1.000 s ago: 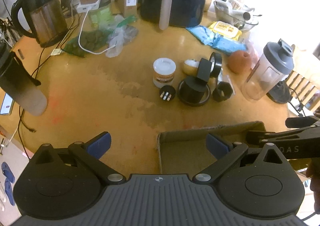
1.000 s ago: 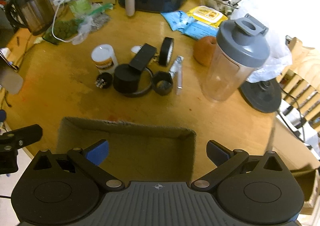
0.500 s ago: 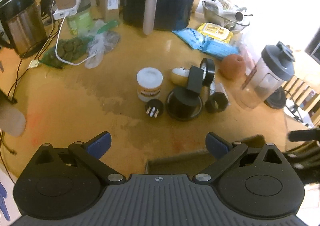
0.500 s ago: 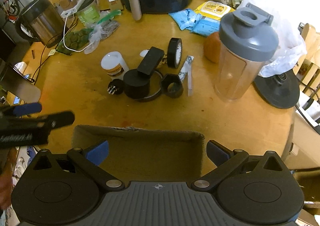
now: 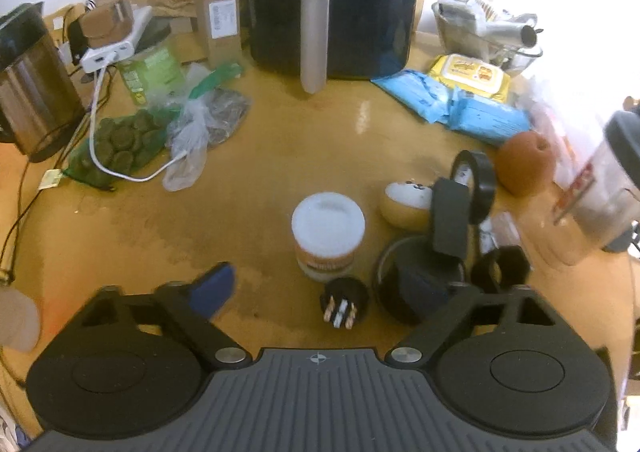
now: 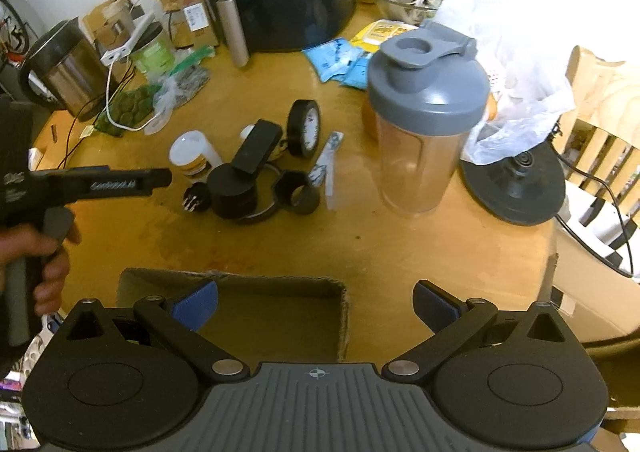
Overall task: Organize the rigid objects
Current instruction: 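Lower the left tool onto the white lidded jar and close on it, then lift the white jar with the left tool while the right tool grasps the black hex part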
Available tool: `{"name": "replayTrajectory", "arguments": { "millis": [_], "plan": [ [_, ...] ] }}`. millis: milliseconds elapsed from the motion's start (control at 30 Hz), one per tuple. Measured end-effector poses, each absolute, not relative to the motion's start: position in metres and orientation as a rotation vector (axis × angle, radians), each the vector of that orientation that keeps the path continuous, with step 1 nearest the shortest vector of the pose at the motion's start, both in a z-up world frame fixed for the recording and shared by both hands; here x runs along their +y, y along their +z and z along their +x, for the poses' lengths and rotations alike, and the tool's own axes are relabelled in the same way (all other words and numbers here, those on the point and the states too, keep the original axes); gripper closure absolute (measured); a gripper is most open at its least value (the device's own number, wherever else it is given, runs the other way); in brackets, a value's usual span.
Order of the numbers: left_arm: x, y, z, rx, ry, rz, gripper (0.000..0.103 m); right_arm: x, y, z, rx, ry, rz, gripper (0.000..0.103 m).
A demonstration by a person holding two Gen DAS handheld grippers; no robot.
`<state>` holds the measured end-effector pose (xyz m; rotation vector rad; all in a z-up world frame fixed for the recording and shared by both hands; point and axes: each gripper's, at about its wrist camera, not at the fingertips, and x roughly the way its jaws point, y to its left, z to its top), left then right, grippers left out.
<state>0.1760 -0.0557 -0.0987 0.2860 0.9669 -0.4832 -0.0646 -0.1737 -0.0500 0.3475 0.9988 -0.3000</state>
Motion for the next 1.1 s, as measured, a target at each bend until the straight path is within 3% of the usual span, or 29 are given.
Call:
{"name": "replayTrajectory", "arguments": {
  "millis": [367,533,633,667,1100],
  "plan": [
    [-0.082,-0.122,0.209,0.998,-0.506,0.296,0.021,-0.189,-0.054,-0.071,1.000,-0.349,0.399,0.000],
    [-0.095,-0.130,0.216,1.009,-0.522,0.317,0.032,-0.191,-0.056,-0.074,0.998,-0.363,0.414,0.000],
    [-0.099,-0.135,0.219,1.016,-0.508,0.337,0.042,-0.192,-0.055,-0.076,0.999,-0.372,0.414,0.000],
    [-0.100,-0.136,0.220,1.015,-0.504,0.344,0.049,-0.193,-0.055,-0.078,0.997,-0.377,0.415,0.000],
    [-0.092,-0.122,0.216,1.031,-0.496,0.303,0.051,-0.199,-0.058,-0.083,1.010,-0.389,0.439,0.000]
  ]
}}
